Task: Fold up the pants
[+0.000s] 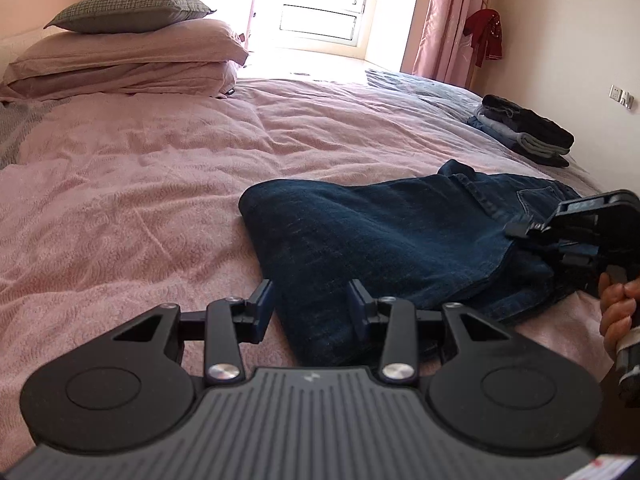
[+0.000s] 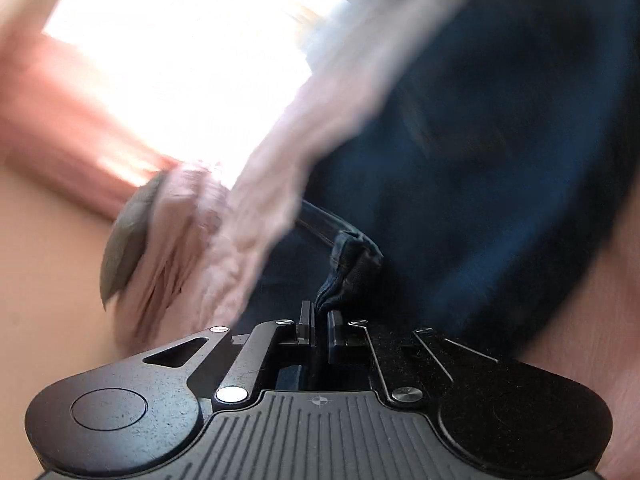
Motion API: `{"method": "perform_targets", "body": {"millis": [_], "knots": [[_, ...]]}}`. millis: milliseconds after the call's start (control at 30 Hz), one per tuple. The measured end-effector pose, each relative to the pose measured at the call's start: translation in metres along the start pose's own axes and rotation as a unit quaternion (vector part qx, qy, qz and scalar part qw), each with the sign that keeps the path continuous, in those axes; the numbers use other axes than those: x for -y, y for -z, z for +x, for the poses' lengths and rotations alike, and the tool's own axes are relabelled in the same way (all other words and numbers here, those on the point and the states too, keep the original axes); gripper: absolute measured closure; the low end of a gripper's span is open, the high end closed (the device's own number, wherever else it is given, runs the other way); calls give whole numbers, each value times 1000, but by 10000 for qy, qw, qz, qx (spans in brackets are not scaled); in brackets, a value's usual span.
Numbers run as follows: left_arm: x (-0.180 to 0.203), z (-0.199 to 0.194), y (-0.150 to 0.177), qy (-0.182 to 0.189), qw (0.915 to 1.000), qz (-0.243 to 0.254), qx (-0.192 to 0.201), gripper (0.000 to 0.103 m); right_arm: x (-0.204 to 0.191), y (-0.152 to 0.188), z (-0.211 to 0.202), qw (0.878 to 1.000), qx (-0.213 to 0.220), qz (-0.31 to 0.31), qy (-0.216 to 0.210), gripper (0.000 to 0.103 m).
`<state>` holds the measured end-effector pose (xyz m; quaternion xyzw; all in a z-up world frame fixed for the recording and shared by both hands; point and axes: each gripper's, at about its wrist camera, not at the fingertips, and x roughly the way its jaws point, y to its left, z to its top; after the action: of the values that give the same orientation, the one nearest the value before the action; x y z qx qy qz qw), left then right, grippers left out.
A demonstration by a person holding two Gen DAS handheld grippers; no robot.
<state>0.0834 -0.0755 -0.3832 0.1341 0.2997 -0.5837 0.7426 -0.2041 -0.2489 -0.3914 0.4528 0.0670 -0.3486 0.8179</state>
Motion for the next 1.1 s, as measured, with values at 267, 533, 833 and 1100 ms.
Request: {"method": "perform_targets", "body": {"millis": [267, 533, 833, 1100], "knots": [[15, 12, -6, -49, 9983, 562, -141, 69, 28, 28, 1, 9979, -38, -22, 646, 102], [9, 21, -24, -224, 9969, 717, -217, 77, 19, 31, 5, 9930, -108, -492, 1070, 102], [5, 56, -59, -305, 9970, 671, -224, 81, -25, 4, -14, 9482, 721, -2249, 2125, 76], [27, 108, -67, -333, 9955, 669, -581, 84, -31, -4, 92, 9155, -452, -3697, 1519, 76]]}}
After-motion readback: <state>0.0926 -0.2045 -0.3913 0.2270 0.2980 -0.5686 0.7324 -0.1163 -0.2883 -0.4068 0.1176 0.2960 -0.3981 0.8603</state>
